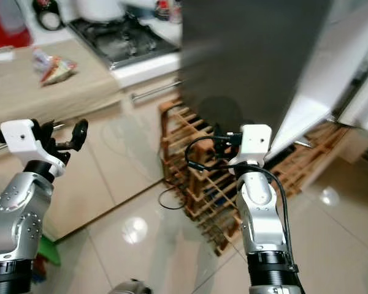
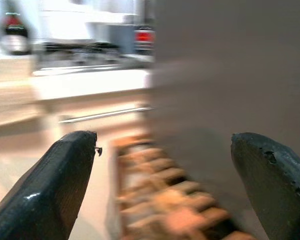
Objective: Restocking fridge
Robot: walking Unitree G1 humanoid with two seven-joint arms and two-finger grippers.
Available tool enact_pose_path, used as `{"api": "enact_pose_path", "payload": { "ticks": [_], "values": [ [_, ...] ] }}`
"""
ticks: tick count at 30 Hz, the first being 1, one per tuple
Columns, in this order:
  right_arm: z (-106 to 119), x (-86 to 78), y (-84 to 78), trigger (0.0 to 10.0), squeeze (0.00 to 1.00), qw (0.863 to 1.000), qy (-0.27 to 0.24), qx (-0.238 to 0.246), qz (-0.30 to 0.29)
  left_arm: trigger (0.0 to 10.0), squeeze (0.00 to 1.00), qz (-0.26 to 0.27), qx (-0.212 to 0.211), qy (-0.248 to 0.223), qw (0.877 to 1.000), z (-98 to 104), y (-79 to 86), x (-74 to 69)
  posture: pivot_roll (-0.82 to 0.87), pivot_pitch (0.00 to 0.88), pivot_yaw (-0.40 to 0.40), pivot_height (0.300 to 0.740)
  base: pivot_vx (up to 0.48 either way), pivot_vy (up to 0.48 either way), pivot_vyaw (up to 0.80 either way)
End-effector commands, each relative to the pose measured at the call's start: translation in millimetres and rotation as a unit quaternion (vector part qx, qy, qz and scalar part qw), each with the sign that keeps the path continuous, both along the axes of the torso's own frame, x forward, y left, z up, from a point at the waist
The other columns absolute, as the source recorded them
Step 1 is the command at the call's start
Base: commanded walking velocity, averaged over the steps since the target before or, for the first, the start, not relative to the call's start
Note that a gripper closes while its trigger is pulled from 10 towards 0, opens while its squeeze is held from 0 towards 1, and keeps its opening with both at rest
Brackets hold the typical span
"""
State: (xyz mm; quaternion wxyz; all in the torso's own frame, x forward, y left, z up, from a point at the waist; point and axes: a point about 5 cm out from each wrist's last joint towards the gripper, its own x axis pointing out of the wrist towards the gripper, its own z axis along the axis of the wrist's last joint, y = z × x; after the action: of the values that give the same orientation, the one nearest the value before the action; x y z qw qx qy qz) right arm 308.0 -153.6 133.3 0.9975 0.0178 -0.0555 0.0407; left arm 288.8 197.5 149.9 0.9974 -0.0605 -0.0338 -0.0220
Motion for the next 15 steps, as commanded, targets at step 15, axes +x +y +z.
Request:
{"api": "enact_pose_path", "payload": {
  "ticks": [15],
  "values": [
    [5,6.2,13.7,10.0,0.00,0.999,-0.013,0.004,0.035,10.0,0.00,0.019,0.018,0.009,1.000,6,-26.0,20.6,0.02,0.000,0.015,0.740,0.000,-0.333,0.66]
  ]
}}
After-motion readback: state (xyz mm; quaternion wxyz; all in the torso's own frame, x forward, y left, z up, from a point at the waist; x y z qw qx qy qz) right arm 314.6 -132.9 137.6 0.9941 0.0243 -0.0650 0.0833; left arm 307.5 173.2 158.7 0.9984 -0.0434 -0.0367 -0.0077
